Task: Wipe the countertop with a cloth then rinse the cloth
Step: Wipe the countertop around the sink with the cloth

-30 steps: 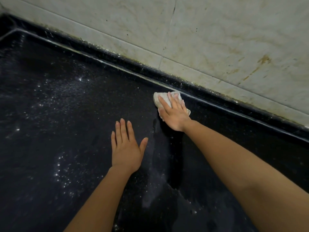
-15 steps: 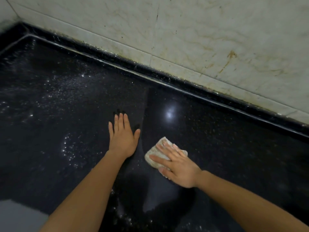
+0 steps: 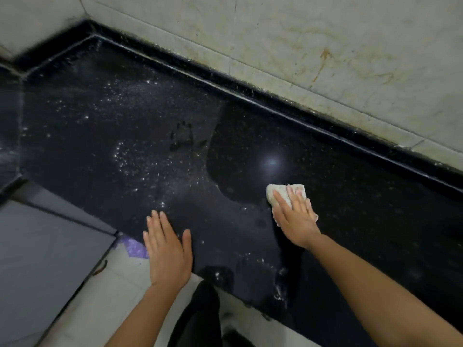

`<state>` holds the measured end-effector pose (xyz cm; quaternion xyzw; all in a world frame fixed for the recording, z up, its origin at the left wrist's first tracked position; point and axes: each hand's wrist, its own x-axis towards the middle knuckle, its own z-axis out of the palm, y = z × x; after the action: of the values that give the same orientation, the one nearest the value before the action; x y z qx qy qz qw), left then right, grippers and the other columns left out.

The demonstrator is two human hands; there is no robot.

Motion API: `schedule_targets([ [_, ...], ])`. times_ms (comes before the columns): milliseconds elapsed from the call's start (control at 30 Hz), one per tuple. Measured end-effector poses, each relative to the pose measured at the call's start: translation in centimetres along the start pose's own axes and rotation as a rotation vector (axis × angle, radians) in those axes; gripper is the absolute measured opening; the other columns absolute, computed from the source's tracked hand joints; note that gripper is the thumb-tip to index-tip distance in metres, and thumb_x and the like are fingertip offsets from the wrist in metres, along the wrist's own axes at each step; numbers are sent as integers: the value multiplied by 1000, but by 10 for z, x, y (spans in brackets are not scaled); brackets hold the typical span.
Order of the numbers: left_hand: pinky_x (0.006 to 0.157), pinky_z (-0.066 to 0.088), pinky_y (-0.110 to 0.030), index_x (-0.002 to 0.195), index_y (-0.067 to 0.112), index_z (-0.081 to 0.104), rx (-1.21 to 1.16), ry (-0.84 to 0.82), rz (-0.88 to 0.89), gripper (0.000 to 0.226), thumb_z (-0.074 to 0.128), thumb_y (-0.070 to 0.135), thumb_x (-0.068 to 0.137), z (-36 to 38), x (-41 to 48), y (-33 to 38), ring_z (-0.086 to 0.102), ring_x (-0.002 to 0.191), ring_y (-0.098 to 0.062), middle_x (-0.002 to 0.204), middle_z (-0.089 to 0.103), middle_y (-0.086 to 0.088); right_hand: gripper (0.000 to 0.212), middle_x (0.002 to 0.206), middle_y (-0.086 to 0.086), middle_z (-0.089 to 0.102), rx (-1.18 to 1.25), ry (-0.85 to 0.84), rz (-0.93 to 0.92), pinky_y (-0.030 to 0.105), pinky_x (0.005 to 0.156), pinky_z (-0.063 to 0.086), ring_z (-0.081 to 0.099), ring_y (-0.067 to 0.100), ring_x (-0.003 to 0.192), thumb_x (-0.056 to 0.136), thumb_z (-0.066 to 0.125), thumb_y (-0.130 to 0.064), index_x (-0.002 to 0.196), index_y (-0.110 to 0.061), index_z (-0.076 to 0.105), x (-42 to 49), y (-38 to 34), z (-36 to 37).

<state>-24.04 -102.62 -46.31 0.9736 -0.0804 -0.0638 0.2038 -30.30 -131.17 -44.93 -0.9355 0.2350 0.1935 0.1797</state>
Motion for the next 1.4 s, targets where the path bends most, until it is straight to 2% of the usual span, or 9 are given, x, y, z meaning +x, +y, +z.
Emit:
schedule_targets([
  [167, 117, -7, -39, 147, -6, -1, 98, -63, -71, 76, 19, 45, 94, 8, -51, -4, -7, 145, -30, 156, -6, -21, 51, 160, -4, -15, -68, -26, -213, 32, 111, -21, -23, 15, 144, 101, 19, -49, 150, -43, 4, -61, 14, 26],
  [300, 117, -9, -39, 147, -3, -6, 137, -112, -91, 73, 17, 45, 98, 8, -58, -2, -12, 145, -28, 156, -11, -19, 66, 157, -9, -20, -91, -35, -283, 30, 111, -23, -29, 12, 141, 80, -11, -64, 144, -49, -6, -114, 24, 51],
  [433, 116, -11, -39, 147, -2, -10, 169, -182, -116, 72, 14, 46, 99, 5, -57, 2, -15, 144, -28, 156, -15, -18, 58, 155, -11, -27, -135, -41, -310, 35, 115, -19, -33, 11, 140, 80, -22, -66, 137, -58, -15, -162, 38, 78],
  [767, 116, -10, -39, 145, -3, -15, 236, -228, -118, 73, 9, 47, 97, 7, -55, 0, -17, 144, -29, 154, -19, -20, 51, 154, -15, -22, -125, -66, -394, 33, 114, -19, -28, 7, 141, 86, -11, -62, 137, -59, -11, -150, 36, 68],
  [867, 116, -11, -38, 145, -2, -16, 248, -238, -123, 73, 8, 47, 97, 7, -55, 0, -18, 143, -29, 154, -21, -20, 59, 157, -10, -18, -136, 10, -291, 33, 114, -19, -20, 15, 146, 85, -11, -66, 141, -49, -11, -96, 19, 49],
  [933, 115, -12, -38, 145, -2, -17, 247, -247, -125, 74, 8, 48, 97, 8, -54, 0, -20, 143, -28, 154, -23, -19, 58, 160, -4, -13, -106, 51, -200, 36, 114, -17, -17, 18, 146, 91, 0, -62, 146, -46, -6, -55, 9, 34],
  [1000, 115, -13, -38, 145, -1, -18, 250, -251, -131, 74, 7, 48, 96, 10, -53, 0, -21, 143, -28, 154, -24, -18, 53, 161, -2, -14, -52, 18, -110, 38, 114, -17, -20, 18, 145, 99, 12, -52, 149, -44, -1, -18, 1, 20],
  [1167, 115, -14, -37, 144, 0, -19, 255, -234, -138, 75, 4, 50, 94, 13, -52, -1, -22, 142, -27, 154, -25, -17, 54, 159, 0, -22, 35, -11, 9, 43, 115, -19, -30, 20, 142, 100, 14, -47, 149, -43, -7, 28, -25, 8],
  [1400, 117, -11, -39, 145, -2, -17, 243, -252, -130, 74, 7, 49, 96, 9, -52, 0, -21, 143, -29, 154, -23, -18, 53, 161, 0, -13, -66, 47, -211, 38, 113, -18, -19, 21, 146, 101, 18, -48, 151, -40, 4, -20, -18, 28],
])
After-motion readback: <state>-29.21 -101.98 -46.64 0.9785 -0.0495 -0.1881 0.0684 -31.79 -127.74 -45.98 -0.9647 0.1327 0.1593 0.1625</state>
